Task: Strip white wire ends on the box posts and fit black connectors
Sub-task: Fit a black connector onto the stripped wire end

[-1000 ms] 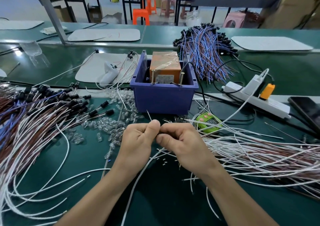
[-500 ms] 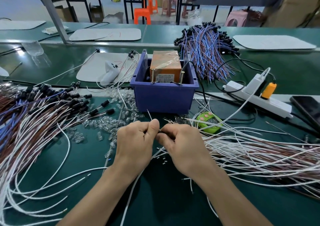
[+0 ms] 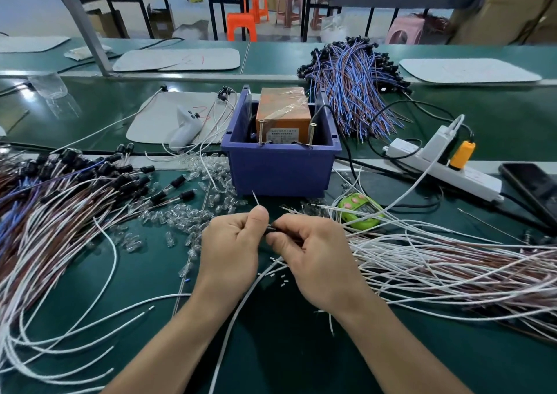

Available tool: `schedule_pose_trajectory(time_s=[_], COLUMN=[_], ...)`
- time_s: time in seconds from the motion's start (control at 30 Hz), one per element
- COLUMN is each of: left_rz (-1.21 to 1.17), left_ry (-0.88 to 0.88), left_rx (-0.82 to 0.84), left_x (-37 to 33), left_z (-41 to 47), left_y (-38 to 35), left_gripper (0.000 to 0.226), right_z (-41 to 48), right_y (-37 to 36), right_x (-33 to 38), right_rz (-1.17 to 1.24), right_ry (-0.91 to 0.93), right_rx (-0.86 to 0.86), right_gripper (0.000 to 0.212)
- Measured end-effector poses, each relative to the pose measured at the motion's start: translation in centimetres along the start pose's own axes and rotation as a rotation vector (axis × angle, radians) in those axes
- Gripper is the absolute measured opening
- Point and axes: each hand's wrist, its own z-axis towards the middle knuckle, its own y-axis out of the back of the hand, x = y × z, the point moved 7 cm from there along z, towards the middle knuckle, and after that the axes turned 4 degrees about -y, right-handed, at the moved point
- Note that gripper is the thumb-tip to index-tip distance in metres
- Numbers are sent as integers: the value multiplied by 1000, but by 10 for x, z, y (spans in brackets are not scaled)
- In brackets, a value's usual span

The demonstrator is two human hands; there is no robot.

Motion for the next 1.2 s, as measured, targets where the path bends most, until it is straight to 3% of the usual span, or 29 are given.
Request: schedule_pose_trajectory(time_s=[0.2,0.43,0.57,0.67,0.77,0.87,1.0,1.1,1.2], left_rz=[256,-98,288,320,239,89,164,174,49], left_ry=[-116,146,-23,-89,-84,-16,56,94,128], left_rx=[-53,60,-20,-155,-133,-60,-54,-10,111], left_x=[-4,15,1,-5,1,9,14,13,14], left_z=[1,4,4,7,11,16,20,24,22], left_y=[8,-5,10,30,32,22,20,11,-3], left_gripper=[49,52,51,51,54,42,7,15,44], right_z=[2,4,5,7,9,10,11,10,8], right_y=[-5,-1,0,12,16,14,17,14,11], right_x=[-8,-5,-15,-21,-19,-18,-19,-19,-16], right_rz=[-26,58,-82,-105,0,141,210,145,108], right_ry=[-23,-21,-75,-104,-104,-131,-148,-134,-124], right_rx=[46,55,48,-9,-9,22,35,58,70], right_gripper=[22,15,12,11,10,1,3,5,8])
